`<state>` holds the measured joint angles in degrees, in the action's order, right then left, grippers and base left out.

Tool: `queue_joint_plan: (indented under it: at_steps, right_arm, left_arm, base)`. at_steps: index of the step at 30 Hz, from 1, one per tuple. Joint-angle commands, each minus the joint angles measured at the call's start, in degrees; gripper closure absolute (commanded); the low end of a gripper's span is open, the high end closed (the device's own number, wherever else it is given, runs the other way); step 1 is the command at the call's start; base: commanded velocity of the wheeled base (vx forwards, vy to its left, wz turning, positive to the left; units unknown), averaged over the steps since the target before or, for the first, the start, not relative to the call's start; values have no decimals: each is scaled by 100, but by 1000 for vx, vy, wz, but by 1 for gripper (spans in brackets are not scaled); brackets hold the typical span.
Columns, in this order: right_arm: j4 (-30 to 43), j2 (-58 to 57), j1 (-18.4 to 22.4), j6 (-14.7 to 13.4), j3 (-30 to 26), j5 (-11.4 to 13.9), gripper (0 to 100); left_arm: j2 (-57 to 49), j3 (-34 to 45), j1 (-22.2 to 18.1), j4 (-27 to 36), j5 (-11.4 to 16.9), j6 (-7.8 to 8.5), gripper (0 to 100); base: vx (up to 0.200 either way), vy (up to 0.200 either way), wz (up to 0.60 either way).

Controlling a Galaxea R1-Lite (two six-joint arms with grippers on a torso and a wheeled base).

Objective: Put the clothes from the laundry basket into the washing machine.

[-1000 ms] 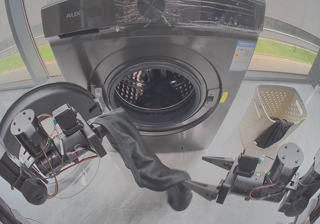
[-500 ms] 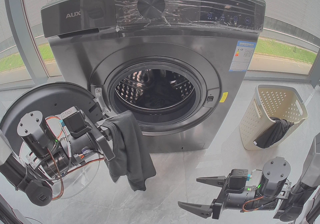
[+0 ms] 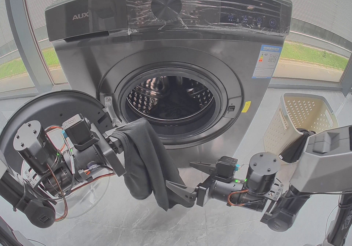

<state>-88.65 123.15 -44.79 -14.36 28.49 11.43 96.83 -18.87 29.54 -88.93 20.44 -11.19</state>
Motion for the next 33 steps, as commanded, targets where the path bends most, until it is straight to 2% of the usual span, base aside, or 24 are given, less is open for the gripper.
queue_joint_plan:
  at_steps: [1, 8, 11, 19, 27, 28, 30, 33]
  right_arm:
    - [6, 754, -12, 12, 588, 25, 0]
    - [23, 1080, -206, 30, 992, 17, 0]
    - [23, 1334, -179, 206, 1203, 17, 0]
    - [6, 1800, -179, 434, 1598, -18, 0]
    - [58, 2020, -127, 478, 1985, -27, 0]
    - [85, 2099, -91, 531, 2108, -36, 0]
    - [76, 2134, -74, 557, 2152, -45, 0]
    - [58, 2134, -109, 575, 2134, -273, 0]
  left_arm:
    - [-112, -29, 35, -1, -5, -6, 100]
    - [-103, -20, 140, -1, -5, 3, 100]
    - [-112, -20, 149, -1, -14, 3, 100]
    - [-120, -20, 201, -1, -14, 12, 100]
    - [-182, -46, 201, -1, -5, -6, 100]
    - [-270, -64, 201, -1, -5, -59, 100]
    - [-279, -73, 201, -1, -5, -59, 100]
    - [-279, -90, 193, -1, -5, -76, 100]
  base:
    - [0, 0, 0]
    - [0, 0, 0]
    - [0, 0, 0]
    - [0, 0, 0]
    - [0, 0, 0]
    - [0, 0, 0]
    - [0, 0, 0]
    - [0, 0, 0]
